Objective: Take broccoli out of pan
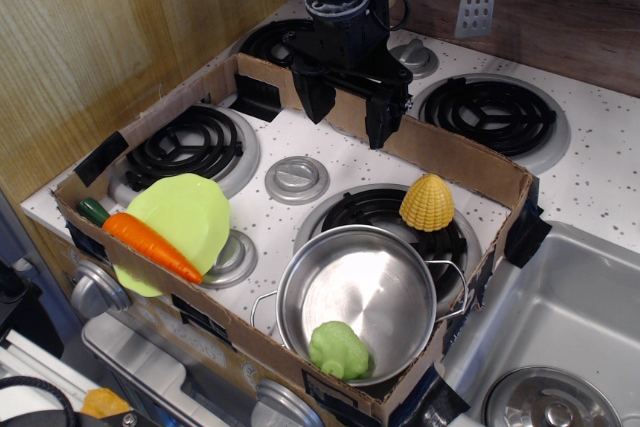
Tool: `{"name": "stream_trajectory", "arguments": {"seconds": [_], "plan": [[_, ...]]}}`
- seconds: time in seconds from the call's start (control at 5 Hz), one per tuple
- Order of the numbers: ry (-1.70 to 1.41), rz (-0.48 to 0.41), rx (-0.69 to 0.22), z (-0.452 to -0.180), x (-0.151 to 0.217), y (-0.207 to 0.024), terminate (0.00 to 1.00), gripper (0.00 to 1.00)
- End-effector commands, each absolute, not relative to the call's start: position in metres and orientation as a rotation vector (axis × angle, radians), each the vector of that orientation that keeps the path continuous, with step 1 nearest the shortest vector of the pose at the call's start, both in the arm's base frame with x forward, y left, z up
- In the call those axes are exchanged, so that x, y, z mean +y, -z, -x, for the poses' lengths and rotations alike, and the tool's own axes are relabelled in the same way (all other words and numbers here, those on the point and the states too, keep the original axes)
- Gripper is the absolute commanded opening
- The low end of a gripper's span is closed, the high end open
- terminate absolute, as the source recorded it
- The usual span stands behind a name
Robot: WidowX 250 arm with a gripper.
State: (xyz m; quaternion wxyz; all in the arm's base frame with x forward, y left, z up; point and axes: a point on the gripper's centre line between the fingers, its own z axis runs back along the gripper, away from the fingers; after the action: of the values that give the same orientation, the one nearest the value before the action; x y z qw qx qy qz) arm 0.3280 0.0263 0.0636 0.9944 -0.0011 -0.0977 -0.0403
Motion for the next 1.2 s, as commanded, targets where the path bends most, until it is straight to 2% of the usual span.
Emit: {"name": "stream_trajectory", "arguments": {"seconds": [0.0, 0.2, 0.4, 0.6, 0.8, 1.0], "plan": [[0.081, 0.002, -0.196, -0.328, 0.026, -0.064, 0.00, 1.00], [0.034, -0.061, -0.188, -0.327, 0.026, -0.082, 0.00, 1.00], [-0.016, -0.084, -0.178, -0.325, 0.026, -0.106, 0.00, 1.00], [-0.113, -0.099, -0.193, -0.308, 0.016, -0.126, 0.00, 1.00], [-0.234, -0.071, -0.178, -0.286, -0.001, -0.133, 0.00, 1.00], [-0.337, -0.048, -0.156, -0.259, -0.019, -0.124, 0.00, 1.00]]}}
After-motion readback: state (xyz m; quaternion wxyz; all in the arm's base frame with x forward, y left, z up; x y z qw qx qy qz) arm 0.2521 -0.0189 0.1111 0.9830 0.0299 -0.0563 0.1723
